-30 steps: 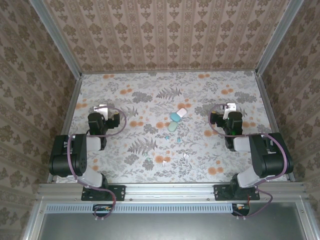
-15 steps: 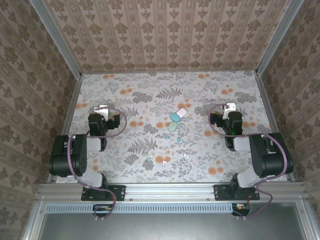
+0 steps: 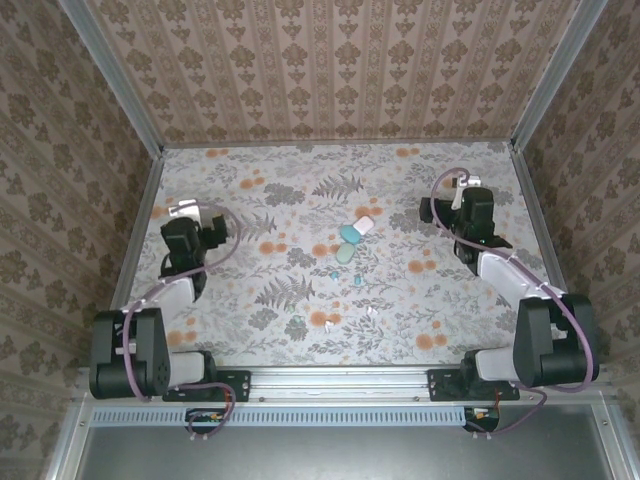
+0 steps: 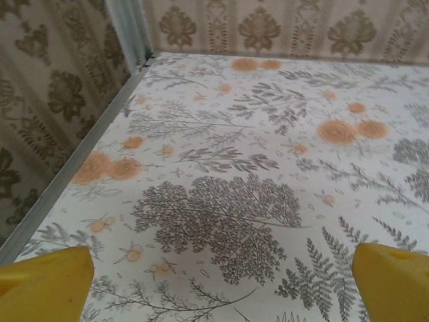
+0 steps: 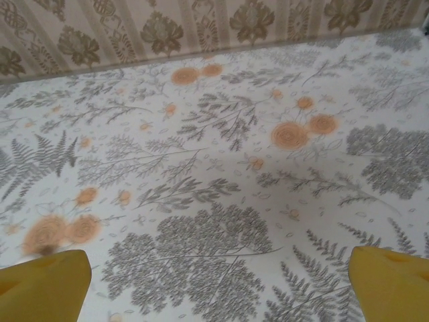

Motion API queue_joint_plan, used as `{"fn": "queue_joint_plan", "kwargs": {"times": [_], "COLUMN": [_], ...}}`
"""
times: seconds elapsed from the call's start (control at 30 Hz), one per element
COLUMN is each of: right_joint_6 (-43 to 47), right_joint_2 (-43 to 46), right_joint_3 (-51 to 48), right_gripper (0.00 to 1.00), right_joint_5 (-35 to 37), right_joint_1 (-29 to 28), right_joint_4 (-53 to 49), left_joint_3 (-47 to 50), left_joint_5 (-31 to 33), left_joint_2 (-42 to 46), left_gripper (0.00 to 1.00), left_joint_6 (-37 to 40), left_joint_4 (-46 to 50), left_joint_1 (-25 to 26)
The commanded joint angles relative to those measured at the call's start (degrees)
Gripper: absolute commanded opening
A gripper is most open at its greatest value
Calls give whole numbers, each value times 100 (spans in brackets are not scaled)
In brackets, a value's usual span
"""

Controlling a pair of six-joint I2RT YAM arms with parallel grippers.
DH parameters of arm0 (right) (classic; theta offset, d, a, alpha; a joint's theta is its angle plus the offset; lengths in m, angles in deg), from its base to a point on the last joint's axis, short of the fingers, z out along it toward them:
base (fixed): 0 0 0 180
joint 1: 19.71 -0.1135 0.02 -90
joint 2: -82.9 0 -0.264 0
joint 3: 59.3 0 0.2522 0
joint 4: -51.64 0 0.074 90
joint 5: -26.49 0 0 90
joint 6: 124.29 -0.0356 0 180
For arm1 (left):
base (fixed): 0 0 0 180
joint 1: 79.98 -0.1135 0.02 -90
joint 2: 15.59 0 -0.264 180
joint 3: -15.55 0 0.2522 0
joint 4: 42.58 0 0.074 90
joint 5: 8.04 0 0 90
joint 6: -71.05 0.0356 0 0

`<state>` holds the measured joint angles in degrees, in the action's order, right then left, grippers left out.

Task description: Insert wireless bluetooth earbuds into charging case

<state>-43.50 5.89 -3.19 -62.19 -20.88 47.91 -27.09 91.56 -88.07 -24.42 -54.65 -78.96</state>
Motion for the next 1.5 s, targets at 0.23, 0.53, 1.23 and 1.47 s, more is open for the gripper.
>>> {"fn": "queue_joint_plan", "kwargs": {"times": [0.23,0.53,1.23,1.47], "right_joint_6": [-307,-72,57,120], "right_joint_2": [-636,-2140,-4496,-5244], "right_joint_3": [1239,2585,5274,6227], "right_gripper": [91,65,60,60], "right_joint_5": [-3045,-3622,-1486,-1173], "right_joint_1": [-57,-666,-1650,-1777], "right_joint_4": [-1964,-3208,-4665,-5302], "left_joint_3": [-502,-451,-96,-2], "left_joint_5": [-1983,-2683,-1882,-1712], "left_joint_2": [490,459,1720,2031], "left_gripper": [100,99,100,100], "left_joint_6": [-1488,-2081,-1622,-1593], "left_joint_4": [1451,1320,2365,2496], "left_joint_1": [-60,608,951,942]}}
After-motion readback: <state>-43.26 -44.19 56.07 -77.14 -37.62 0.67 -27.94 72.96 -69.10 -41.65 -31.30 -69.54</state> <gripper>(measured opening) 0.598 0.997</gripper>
